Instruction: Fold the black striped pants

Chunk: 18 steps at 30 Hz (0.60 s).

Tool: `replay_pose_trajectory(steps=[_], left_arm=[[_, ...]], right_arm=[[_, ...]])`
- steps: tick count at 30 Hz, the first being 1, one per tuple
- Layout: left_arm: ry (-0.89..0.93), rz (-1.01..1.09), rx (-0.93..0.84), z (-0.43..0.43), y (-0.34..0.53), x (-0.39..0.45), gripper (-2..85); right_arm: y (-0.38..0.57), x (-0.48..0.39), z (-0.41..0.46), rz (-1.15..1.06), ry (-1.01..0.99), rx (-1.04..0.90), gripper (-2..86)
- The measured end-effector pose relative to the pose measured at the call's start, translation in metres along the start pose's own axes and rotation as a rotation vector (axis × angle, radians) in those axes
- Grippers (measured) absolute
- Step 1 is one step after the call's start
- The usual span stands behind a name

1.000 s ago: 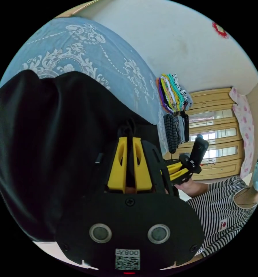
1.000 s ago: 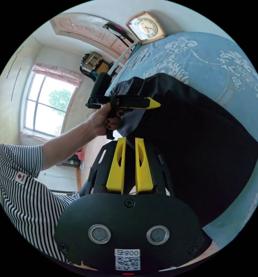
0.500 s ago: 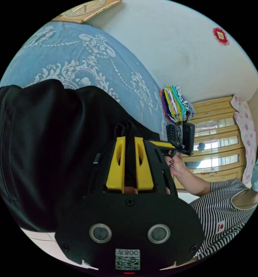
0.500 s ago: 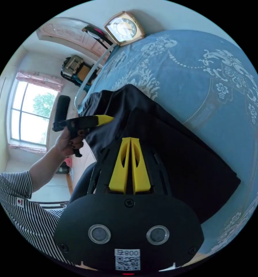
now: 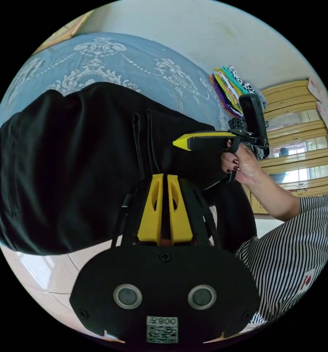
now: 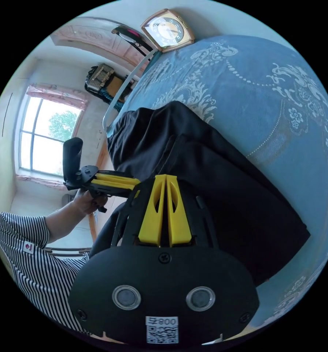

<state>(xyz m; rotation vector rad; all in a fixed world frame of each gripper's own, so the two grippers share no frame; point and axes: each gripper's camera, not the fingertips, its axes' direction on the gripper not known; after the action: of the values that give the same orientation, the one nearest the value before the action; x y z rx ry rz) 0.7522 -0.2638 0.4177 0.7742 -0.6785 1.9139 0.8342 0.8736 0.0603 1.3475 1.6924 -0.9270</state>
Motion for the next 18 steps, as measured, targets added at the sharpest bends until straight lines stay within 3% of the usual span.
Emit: replay_pose_trajectory(steps=[5, 9, 12, 18], left_arm=[[-0.069, -0.003, 0.045, -0.006, 0.020, 0.032, 2.7], [-0.011, -0.045, 0.032, 0.005, 0.025, 0.042, 3.2], [-0.028, -0.049, 0.061, -0.001, 0.030, 0.063, 3.4], [-0.074, 0.026, 0.123, -0.007, 0.038, 0.128, 2.0]], right_arm=[[-0.005, 0.015, 0.005, 0.016, 0.024, 0.054, 0.1], [-0.012, 0.034, 0.041, 0.042, 0.084, -0.069, 0.1], [-0.009, 0.052, 0.044, 0.054, 0.002, -0.047, 0.2], [0.026, 0.066, 0.020, 0.027, 0.055, 0.020, 0.3]])
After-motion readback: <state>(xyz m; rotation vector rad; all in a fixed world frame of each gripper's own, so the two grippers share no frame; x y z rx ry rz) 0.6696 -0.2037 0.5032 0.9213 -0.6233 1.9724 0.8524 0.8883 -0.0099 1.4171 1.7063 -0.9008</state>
